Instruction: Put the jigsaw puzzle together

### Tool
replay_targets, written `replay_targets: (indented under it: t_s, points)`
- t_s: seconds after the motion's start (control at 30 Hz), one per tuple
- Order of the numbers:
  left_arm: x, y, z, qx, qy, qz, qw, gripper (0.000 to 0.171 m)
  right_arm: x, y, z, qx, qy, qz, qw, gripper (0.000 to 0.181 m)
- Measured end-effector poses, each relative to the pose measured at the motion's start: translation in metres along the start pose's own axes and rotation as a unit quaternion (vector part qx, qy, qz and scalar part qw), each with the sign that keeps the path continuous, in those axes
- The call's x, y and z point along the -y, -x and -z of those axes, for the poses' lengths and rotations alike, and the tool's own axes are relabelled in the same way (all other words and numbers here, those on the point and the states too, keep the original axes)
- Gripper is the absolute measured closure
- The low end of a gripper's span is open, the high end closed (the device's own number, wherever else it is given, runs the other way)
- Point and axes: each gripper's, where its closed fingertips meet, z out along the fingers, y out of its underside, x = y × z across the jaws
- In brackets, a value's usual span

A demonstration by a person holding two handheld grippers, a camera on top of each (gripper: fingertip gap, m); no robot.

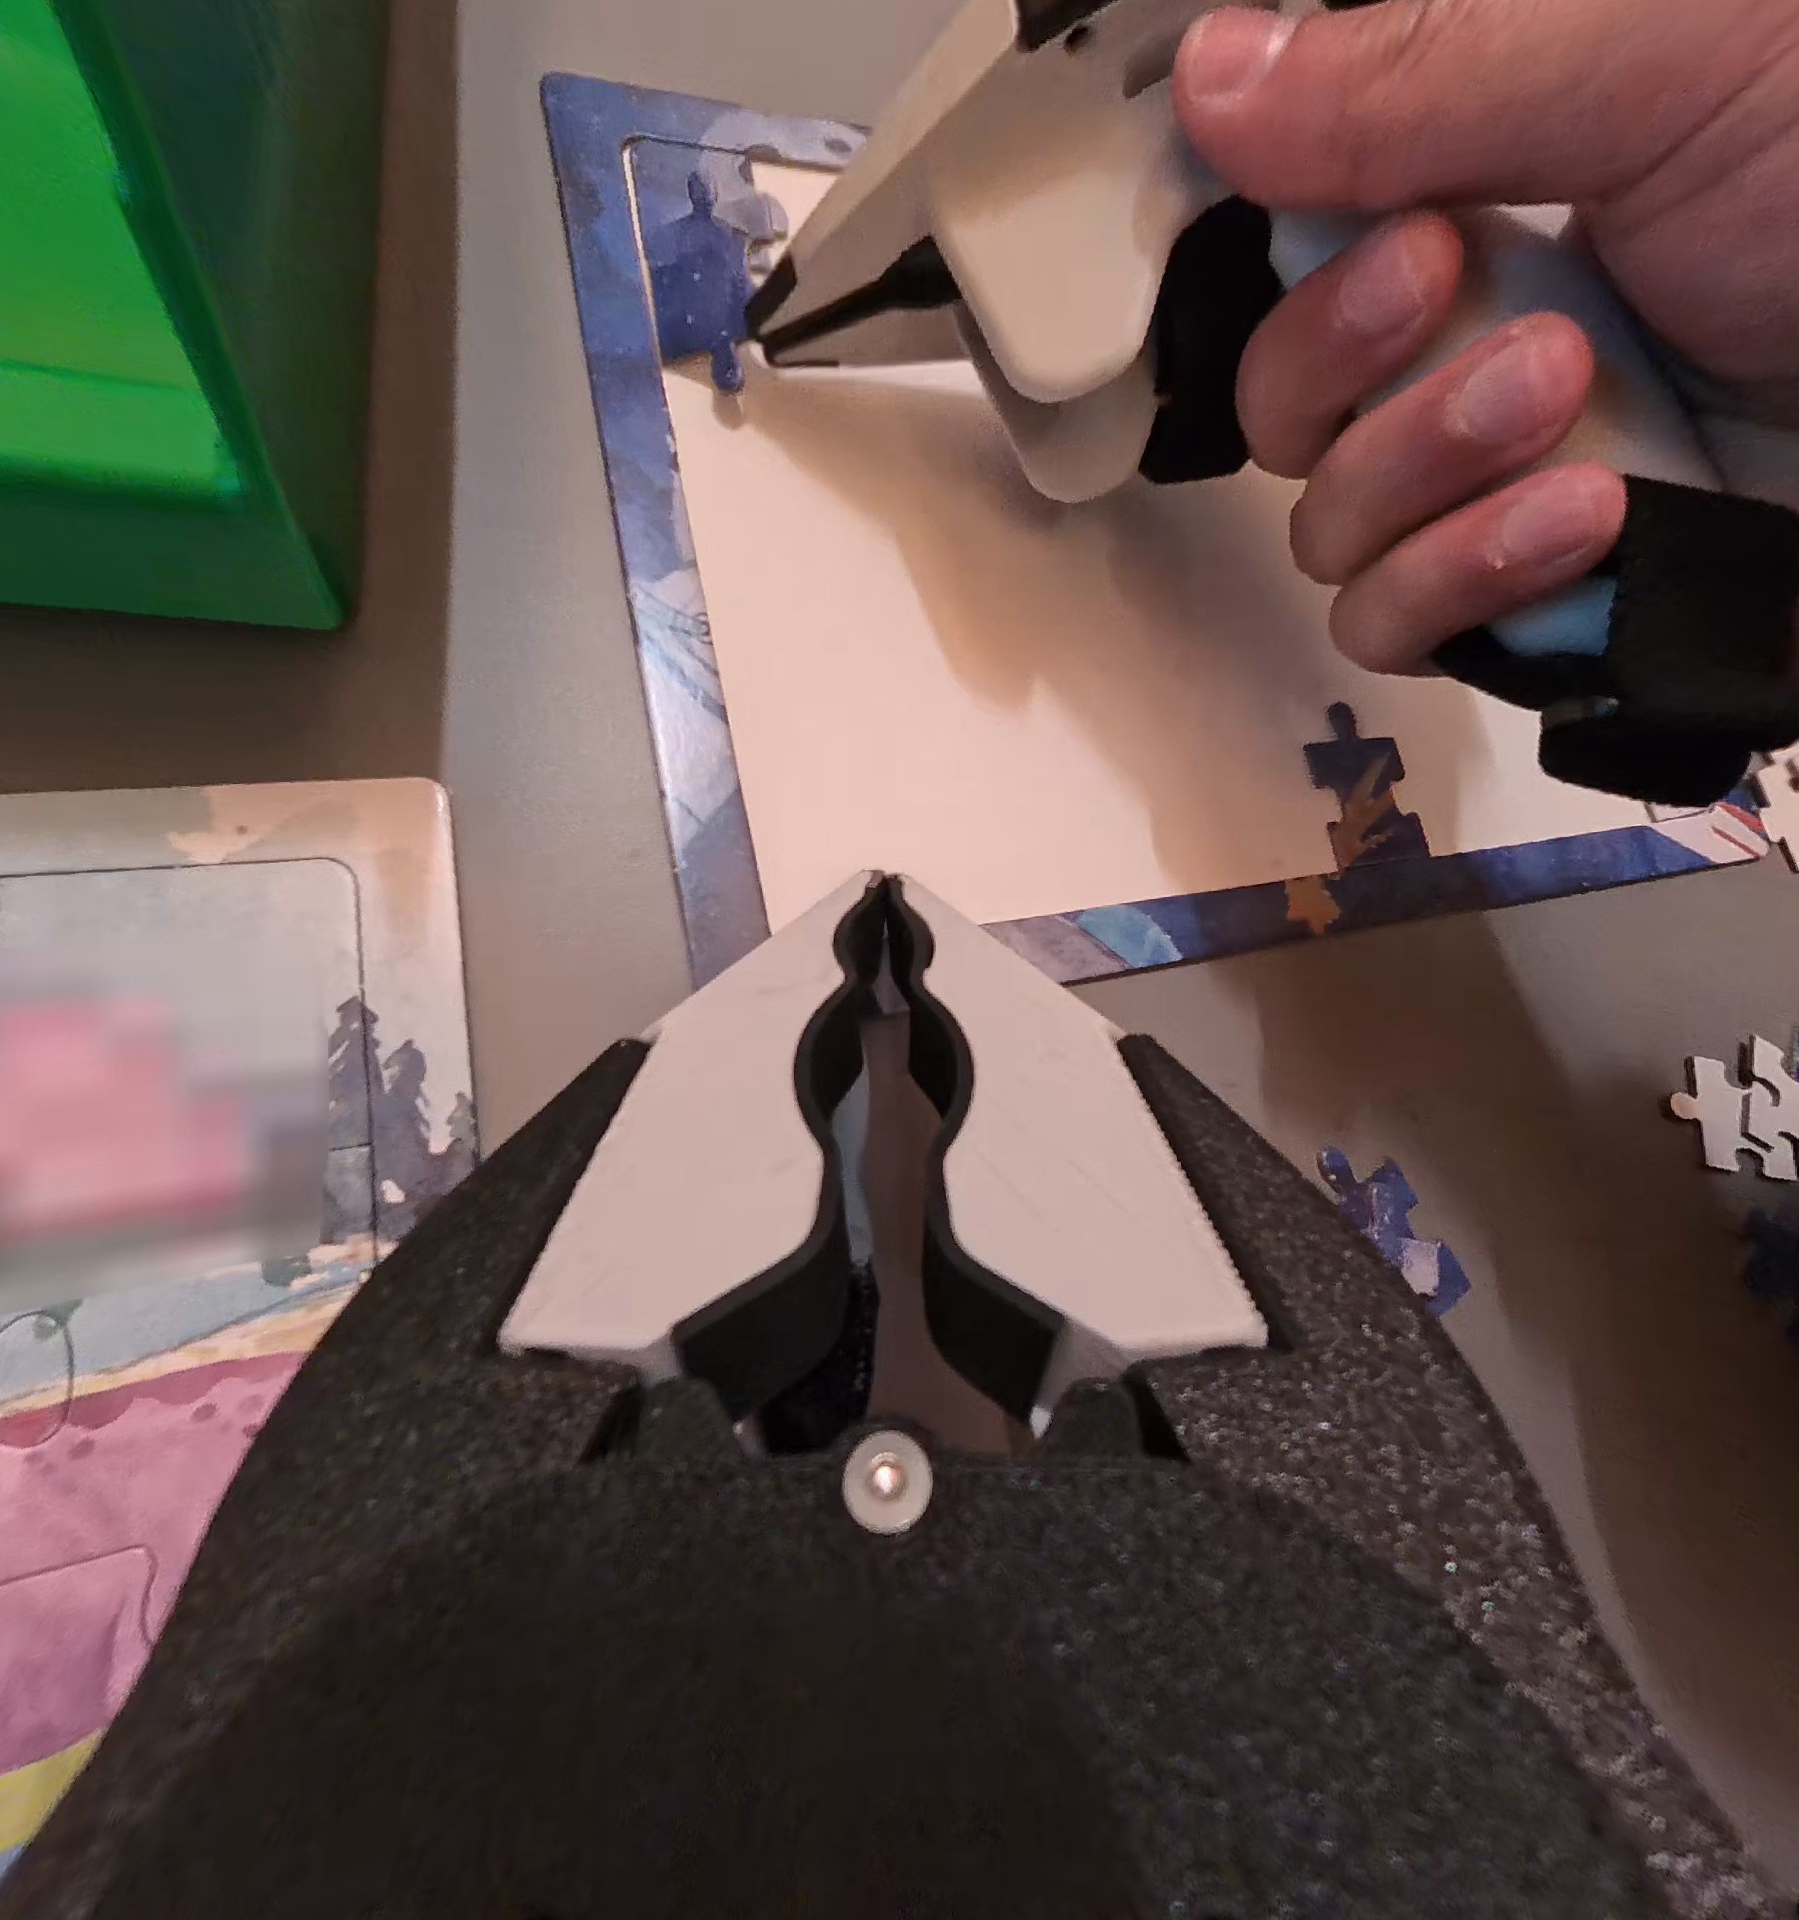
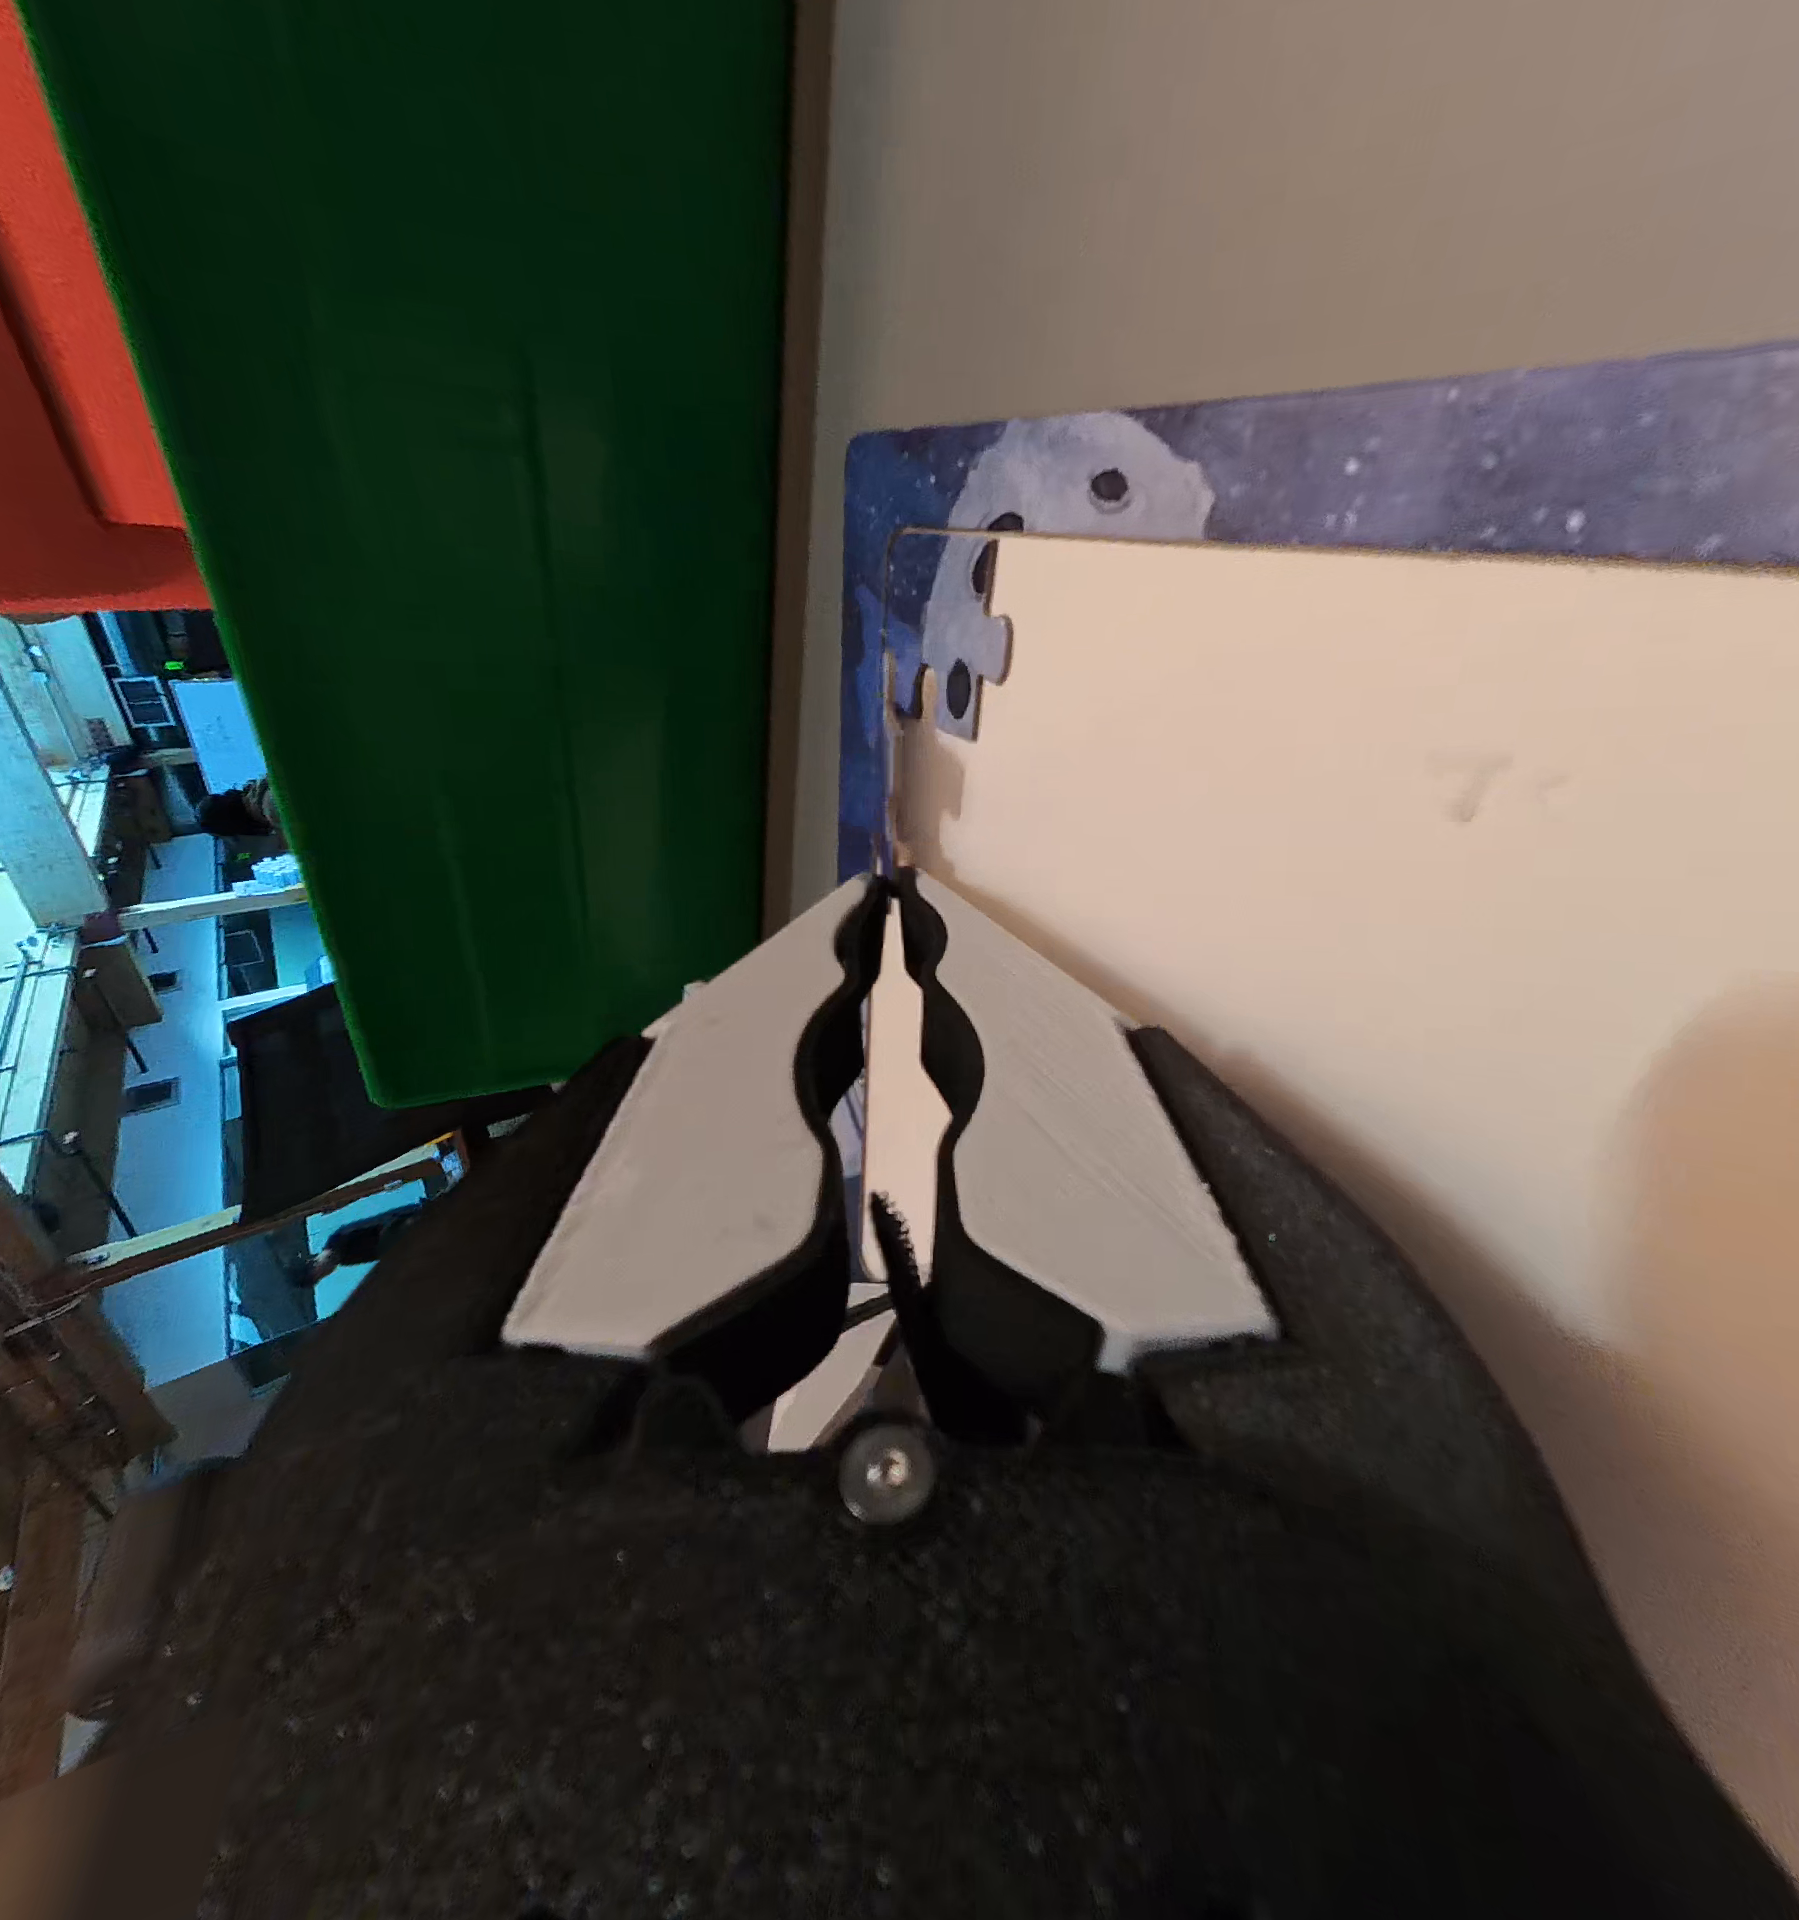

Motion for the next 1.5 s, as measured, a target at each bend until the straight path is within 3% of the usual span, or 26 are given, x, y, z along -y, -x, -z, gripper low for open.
replay_targets:
  t_s: [0.23, 0.33, 0.4, 0.47, 0.57, 0.63, 0.67, 0.77, 1.07, 1.23, 1.5]
  points:
    - [0.000, 0.000, -0.001, 0.003, -0.001, -0.007, 1.000, 0.171, -0.005, 0.000, -0.001, -0.006, 0.017, 0.011, 1.000, 0.171]
    - [0.000, 0.000, -0.001, -0.002, -0.003, -0.002, 1.000, 0.171, -0.001, -0.002, 0.006, -0.041, 0.020, 0.062, 0.997, 0.160]
    - [0.000, 0.000, -0.001, -0.005, -0.004, 0.001, 1.000, 0.171, 0.006, -0.010, 0.016, -0.103, 0.021, 0.135, 0.985, 0.156]
    - [-0.001, 0.000, -0.001, -0.005, -0.004, 0.002, 1.000, 0.171, 0.016, -0.017, 0.025, -0.165, 0.020, 0.198, 0.966, 0.162]
    - [-0.001, 0.000, -0.001, -0.004, -0.004, 0.001, 1.000, 0.171, 0.003, 0.000, 0.018, -0.105, 0.063, 0.175, 0.977, 0.170]
    - [-0.001, 0.000, -0.001, -0.004, -0.004, 0.001, 1.000, 0.171, 0.013, 0.003, 0.019, -0.103, 0.046, 0.197, 0.974, 0.173]
    - [-0.001, 0.000, -0.001, -0.004, -0.004, 0.001, 1.000, 0.171, 0.018, 0.002, 0.019, -0.115, 0.040, 0.233, 0.965, 0.181]
    - [-0.001, 0.000, -0.001, -0.006, -0.005, 0.002, 1.000, 0.171, 0.014, -0.018, 0.015, -0.180, 0.071, 0.301, 0.934, 0.181]
    - [-0.001, 0.000, -0.001, -0.007, -0.005, 0.001, 1.000, 0.171, 0.007, -0.008, 0.007, -0.188, 0.047, 0.309, 0.931, 0.181]
    - [-0.001, -0.001, -0.001, -0.009, -0.005, 0.003, 1.000, 0.171, 0.013, -0.001, 0.003, -0.202, 0.036, 0.348, 0.915, 0.181]
    - [-0.001, -0.001, 0.000, -0.011, -0.005, 0.005, 1.000, 0.171, 0.019, -0.001, -0.006, -0.189, 0.015, 0.325, 0.926, 0.181]
